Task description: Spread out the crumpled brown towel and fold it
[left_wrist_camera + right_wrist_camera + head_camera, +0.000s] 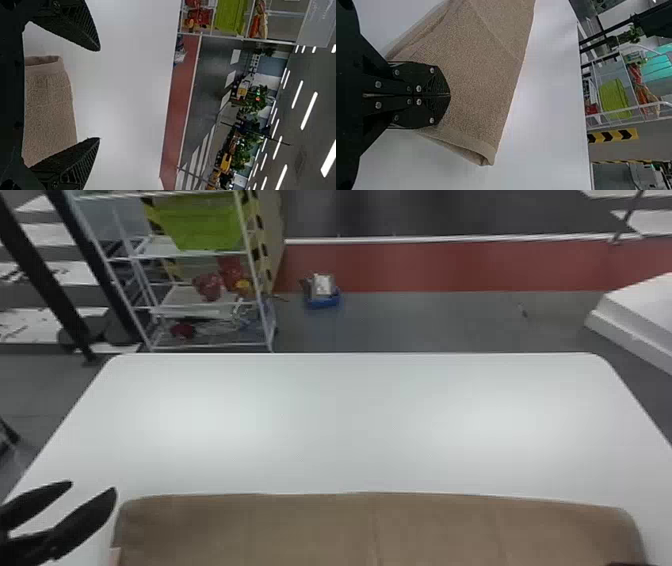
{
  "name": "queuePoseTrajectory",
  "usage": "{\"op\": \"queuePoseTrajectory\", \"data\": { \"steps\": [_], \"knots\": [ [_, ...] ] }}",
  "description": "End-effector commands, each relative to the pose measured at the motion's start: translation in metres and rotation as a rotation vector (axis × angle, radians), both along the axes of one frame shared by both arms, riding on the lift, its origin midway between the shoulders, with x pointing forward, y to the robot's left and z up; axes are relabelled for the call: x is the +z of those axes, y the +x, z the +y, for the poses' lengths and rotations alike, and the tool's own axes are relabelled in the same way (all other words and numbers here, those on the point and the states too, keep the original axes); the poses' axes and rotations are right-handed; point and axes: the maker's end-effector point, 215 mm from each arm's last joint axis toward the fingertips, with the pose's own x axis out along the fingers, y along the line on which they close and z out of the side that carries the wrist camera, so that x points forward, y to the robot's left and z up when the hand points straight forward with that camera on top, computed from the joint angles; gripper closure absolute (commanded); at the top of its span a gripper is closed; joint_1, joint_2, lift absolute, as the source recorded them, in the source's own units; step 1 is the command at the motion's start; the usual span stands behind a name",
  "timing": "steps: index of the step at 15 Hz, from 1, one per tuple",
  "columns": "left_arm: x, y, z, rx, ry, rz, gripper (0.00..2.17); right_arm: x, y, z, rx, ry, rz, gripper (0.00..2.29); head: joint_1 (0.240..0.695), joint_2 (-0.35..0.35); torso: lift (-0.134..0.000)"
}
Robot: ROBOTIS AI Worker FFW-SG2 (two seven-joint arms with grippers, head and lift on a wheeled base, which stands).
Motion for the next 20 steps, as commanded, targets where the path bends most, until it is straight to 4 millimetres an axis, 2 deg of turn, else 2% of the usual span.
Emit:
{"op": "queuePoseTrajectory", "data": {
  "steps": [1, 3, 5, 6, 7, 8, 9, 10, 14, 17, 20],
  "knots": [
    [0.001, -0.001, -0.001, -0.003, -0.009, -0.005, 0.09, 0.007, -0.001, -0.011, -0.015, -0.01, -0.021, 2.12, 0.695, 0.062, -0.124],
    [0.001, -0.002, -0.002, -0.006, -0.013, -0.003, 0.09, 0.015, 0.002, -0.021, -0.021, -0.025, -0.047, 2.12, 0.695, 0.043, -0.124],
    [0.003, -0.003, -0.005, -0.012, -0.014, -0.005, 0.08, 0.034, 0.013, -0.029, -0.027, 0.004, -0.095, 2.1, 0.695, 0.027, -0.124],
    [0.006, -0.003, -0.005, -0.013, -0.008, -0.009, 0.08, 0.043, 0.016, -0.031, -0.036, 0.027, -0.117, 1.84, 0.695, 0.017, -0.124],
    [0.007, -0.004, -0.007, -0.016, -0.006, -0.007, 0.08, 0.054, 0.018, -0.029, -0.032, 0.071, -0.137, 1.39, 0.695, 0.002, -0.124],
    [0.009, -0.004, -0.008, -0.02, -0.001, -0.011, 0.08, 0.065, 0.019, -0.031, -0.034, 0.098, -0.164, 0.61, 0.695, -0.002, -0.124],
    [0.013, -0.005, -0.011, -0.026, 0.009, -0.013, 0.08, 0.079, 0.023, -0.033, -0.047, 0.12, -0.213, 0.06, 0.695, -0.004, -0.124],
    [0.018, -0.006, -0.014, -0.032, 0.013, -0.02, 0.08, 0.094, 0.026, -0.037, -0.069, 0.144, -0.269, 0.0, 0.695, -0.006, -0.124],
    [0.027, 0.004, -0.027, -0.05, 0.018, -0.058, 0.08, 0.128, 0.043, -0.031, -0.176, 0.156, -0.417, 0.05, 0.695, -0.043, -0.124],
    [0.021, 0.008, -0.04, -0.066, 0.024, -0.056, 0.08, 0.128, 0.046, -0.024, -0.213, 0.18, -0.37, 0.05, 0.695, -0.049, -0.124],
    [0.008, 0.007, -0.054, -0.077, 0.028, -0.03, 0.08, 0.126, 0.044, -0.025, -0.226, 0.175, -0.312, 0.06, 0.695, -0.059, -0.124]
  ]
}}
